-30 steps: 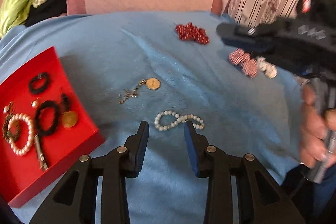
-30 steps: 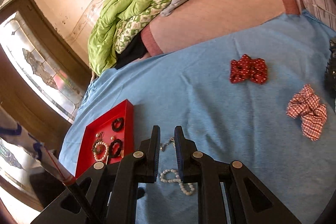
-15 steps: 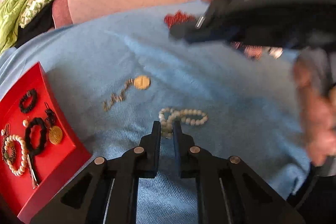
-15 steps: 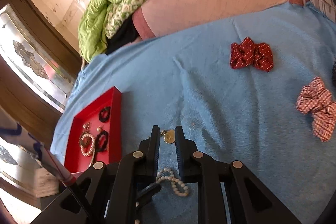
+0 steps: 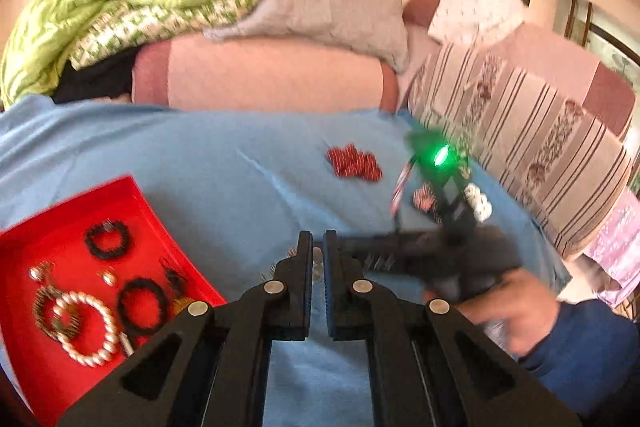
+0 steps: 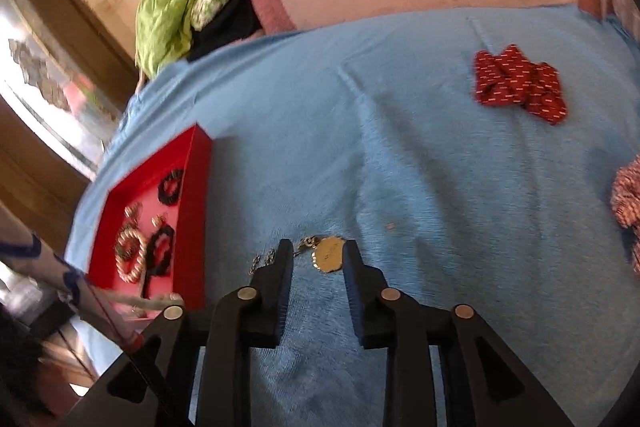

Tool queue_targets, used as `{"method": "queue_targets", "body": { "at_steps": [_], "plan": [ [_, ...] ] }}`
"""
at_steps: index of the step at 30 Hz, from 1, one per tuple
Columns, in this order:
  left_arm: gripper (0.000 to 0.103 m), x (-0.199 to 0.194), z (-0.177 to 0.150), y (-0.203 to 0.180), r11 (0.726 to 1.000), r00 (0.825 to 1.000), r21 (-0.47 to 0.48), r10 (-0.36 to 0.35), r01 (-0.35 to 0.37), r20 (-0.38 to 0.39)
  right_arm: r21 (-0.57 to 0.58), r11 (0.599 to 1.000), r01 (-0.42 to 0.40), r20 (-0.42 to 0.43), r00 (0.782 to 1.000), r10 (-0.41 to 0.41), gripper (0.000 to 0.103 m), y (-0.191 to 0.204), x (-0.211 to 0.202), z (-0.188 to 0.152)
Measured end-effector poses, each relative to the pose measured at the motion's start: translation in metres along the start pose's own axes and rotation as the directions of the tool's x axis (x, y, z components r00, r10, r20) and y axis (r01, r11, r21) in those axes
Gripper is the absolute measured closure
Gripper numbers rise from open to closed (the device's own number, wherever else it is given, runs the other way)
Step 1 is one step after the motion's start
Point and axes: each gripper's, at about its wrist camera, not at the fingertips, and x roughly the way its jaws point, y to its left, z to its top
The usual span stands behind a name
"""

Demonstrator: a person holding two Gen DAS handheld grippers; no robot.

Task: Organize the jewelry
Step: 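Grasp the white pearl bracelet with the left tool while the right tool grasps the gold medallion pendant, then carry the white pearl bracelet and gold pendant over the red tray with both tools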

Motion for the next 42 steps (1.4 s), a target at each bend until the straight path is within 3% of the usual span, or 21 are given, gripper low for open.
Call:
{"method": "queue_targets", "body": {
  "at_steps": [3,7,12,16,25,33,42],
  "plan": [
    [0.098,-0.014,0.006,0.008,1.000,0.999,-0.012,0.012,-0.012,0.037,-0.079,0.995,0.066,-0.009,0.998,-0.067,0.075,0.015,0.016,-0.003],
    [0.098,-0.024,0.010,0.025,0.999,0.998,-0.049,0.024,-0.021,0.054,-0.195,0.959,0.206,0.023,0.978,-0.205,0.074,0.031,0.030,-0.005],
    [0.098,-0.028,0.010,0.036,0.996,0.997,-0.082,0.042,-0.036,0.066,-0.194,0.947,0.255,0.004,0.966,-0.259,0.079,0.032,0.031,-0.002],
    [0.098,-0.027,0.008,0.037,0.995,0.997,-0.091,0.038,-0.032,0.062,-0.207,0.932,0.297,0.005,0.953,-0.303,0.076,0.030,0.030,-0.002],
    [0.098,-0.028,0.007,0.036,0.994,0.998,-0.100,0.037,-0.032,0.053,-0.184,0.934,0.305,-0.010,0.950,-0.312,0.078,0.032,0.036,0.000],
    [0.098,-0.046,0.007,0.030,0.995,0.996,-0.093,0.043,-0.037,0.072,-0.060,0.982,0.181,0.110,0.979,-0.174,0.078,0.057,-0.025,0.003],
    [0.098,-0.082,-0.003,0.034,0.988,0.992,-0.143,0.076,-0.061,0.101,-0.009,1.000,0.021,0.291,0.957,-0.017,0.078,0.096,-0.103,-0.010]
  ]
}}
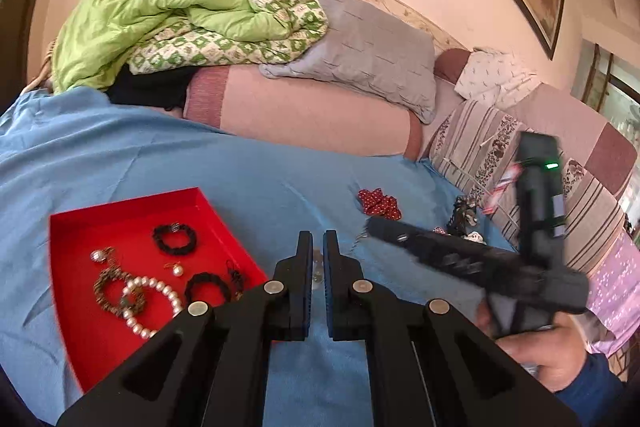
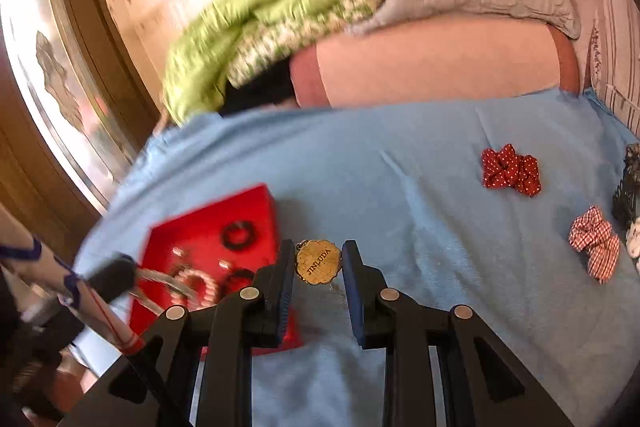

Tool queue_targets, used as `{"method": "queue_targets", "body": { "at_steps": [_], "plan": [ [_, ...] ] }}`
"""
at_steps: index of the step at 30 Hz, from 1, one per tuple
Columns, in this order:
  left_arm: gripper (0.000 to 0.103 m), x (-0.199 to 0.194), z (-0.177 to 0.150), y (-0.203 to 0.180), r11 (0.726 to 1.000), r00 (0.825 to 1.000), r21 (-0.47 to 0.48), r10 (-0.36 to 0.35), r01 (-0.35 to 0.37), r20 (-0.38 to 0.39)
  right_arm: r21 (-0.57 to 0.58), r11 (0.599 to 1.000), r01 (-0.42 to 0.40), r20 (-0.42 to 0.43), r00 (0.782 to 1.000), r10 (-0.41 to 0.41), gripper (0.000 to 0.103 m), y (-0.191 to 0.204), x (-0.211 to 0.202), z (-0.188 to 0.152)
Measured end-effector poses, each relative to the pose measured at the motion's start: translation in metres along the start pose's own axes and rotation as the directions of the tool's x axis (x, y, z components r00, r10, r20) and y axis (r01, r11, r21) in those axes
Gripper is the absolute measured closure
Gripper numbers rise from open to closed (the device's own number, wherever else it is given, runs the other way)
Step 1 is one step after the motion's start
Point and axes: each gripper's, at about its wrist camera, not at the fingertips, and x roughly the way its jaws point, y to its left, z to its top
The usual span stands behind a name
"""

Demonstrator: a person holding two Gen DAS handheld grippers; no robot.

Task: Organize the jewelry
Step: 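Carry the white pearl bracelet and gold pendant over the red tray with both tools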

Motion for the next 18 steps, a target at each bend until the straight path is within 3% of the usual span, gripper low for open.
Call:
{"method": "queue_targets", "body": {
  "at_steps": [18],
  "plan": [
    [0.098,-0.069,0.014,0.001,0.997,0.997,0.020,0.073,-0.074,0.037,-0.073,0.990,-0.118,0.059,0.991,0.122,0.077,0.057,-0.081,0.013]
  ]
}}
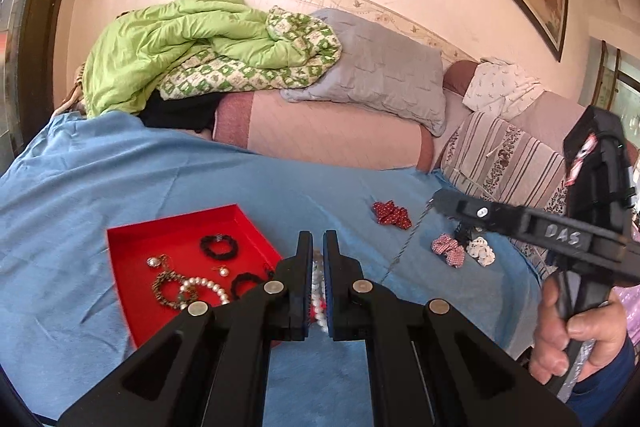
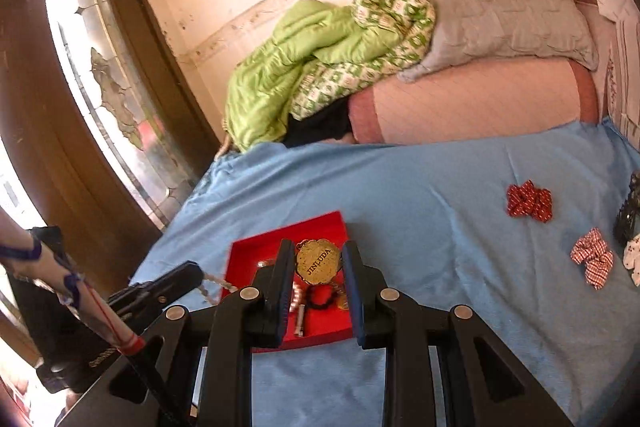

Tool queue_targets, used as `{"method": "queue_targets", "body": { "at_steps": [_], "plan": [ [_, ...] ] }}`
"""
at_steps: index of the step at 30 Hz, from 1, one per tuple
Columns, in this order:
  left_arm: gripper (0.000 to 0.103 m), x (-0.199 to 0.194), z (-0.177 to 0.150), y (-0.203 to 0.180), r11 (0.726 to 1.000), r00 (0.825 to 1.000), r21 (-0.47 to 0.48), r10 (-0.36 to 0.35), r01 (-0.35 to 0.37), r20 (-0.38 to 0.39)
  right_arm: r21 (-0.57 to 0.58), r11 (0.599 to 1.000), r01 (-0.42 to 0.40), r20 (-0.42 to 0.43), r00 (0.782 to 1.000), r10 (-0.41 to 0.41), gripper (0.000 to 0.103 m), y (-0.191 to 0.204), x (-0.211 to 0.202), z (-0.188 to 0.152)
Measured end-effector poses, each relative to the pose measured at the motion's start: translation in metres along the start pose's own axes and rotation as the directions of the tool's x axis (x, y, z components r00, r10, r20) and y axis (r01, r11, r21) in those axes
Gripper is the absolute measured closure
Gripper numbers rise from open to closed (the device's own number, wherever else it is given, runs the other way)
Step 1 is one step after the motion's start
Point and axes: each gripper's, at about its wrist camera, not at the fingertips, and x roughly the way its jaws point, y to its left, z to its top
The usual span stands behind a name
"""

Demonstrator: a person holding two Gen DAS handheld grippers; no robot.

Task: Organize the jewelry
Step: 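Carry the white pearl bracelet and gold pendant over the red tray with both tools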

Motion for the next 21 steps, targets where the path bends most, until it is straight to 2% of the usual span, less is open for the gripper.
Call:
{"method": "queue_targets", "body": {
  "at_steps": [10,21],
  "plan": [
    [0.098,0.012,-0.022,0.049,0.995,0.998,-0.081,0.058,-0.061,-0.037,-0.024,0.999,-0.041,-0.030,0.999,0.041,0.077,0.022,0.022,-0.002],
    [0.098,0.048,-0.060,0.100,0.968,0.988,-0.203,0.128,-0.144,-0.089,-0.020,0.999,-0.051,-0.091,0.995,0.049,0.077,0.027,0.059,-0.013]
  ]
}}
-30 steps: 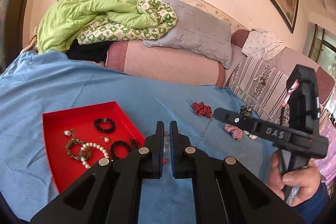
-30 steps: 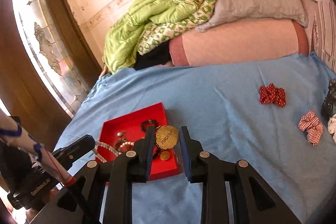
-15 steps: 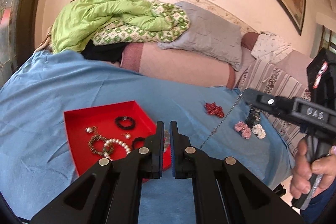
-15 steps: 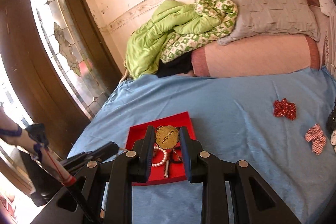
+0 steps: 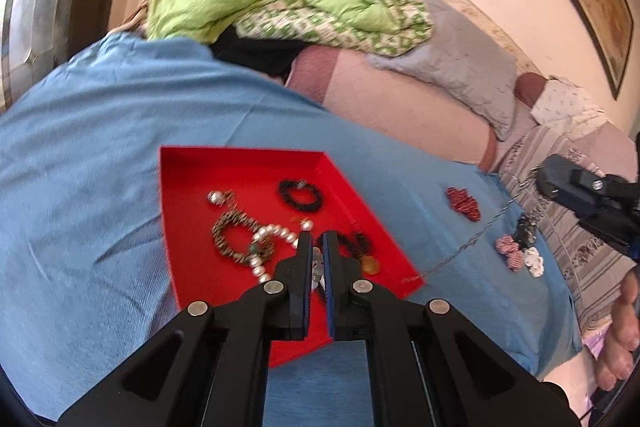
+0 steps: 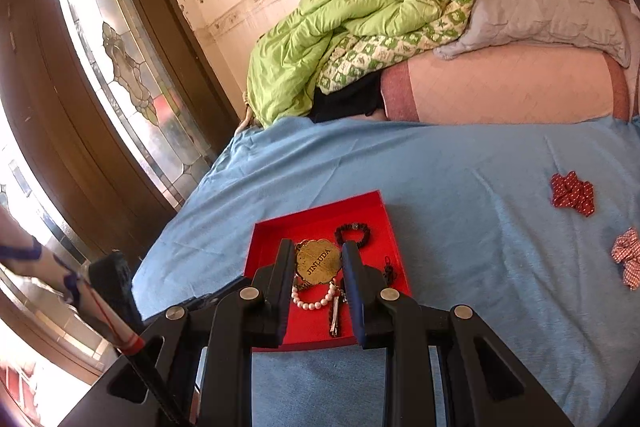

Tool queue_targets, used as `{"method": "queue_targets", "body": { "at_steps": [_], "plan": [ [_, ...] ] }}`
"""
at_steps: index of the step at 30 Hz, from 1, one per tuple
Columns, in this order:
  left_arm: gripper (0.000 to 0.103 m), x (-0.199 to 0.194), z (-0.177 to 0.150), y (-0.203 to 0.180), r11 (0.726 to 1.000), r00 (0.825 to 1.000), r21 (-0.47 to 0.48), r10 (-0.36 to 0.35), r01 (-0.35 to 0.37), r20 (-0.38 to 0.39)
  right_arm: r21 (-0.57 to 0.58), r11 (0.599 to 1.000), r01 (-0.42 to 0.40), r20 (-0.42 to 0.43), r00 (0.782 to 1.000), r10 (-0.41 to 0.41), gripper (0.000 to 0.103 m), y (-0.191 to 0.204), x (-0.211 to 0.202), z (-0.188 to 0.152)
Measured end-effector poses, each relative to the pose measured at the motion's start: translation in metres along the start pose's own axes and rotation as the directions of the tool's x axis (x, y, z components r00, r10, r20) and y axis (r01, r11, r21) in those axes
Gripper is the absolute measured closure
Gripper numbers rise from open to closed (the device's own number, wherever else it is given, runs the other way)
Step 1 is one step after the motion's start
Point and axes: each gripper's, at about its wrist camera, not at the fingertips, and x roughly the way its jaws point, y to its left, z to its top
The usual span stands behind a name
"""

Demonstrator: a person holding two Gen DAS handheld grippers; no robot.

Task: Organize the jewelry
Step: 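Carry the white pearl bracelet and gold pendant over the red tray with both tools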

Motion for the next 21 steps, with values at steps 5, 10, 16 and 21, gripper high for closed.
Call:
{"method": "queue_targets", "body": {
  "at_steps": [5,10,16,21],
  "plan": [
    [0.098,0.016,-0.007,0.015,0.999,0.999,-0.028,0.017,-0.018,-0.032,-0.007,1.000,0.006,-0.016,1.000,-0.006,0.077,-0.001,0.012,0.002],
    [0.098,0.024,-0.009,0.022,0.999,0.998,-0.024,0.028,-0.029,-0.052,0.006,1.000,0.014,-0.055,0.998,-0.014,0.077,-0.005,0.032,-0.005],
    [0.098,0.031,-0.011,0.026,0.999,0.996,-0.007,0.044,-0.044,-0.078,0.013,1.000,0.029,-0.102,0.994,-0.027,0.077,-0.012,0.055,-0.014],
    [0.098,0.035,-0.013,0.025,0.998,0.994,0.013,0.058,-0.057,-0.096,0.031,0.999,0.038,-0.149,0.988,-0.033,0.077,-0.021,0.075,-0.025]
  ]
}}
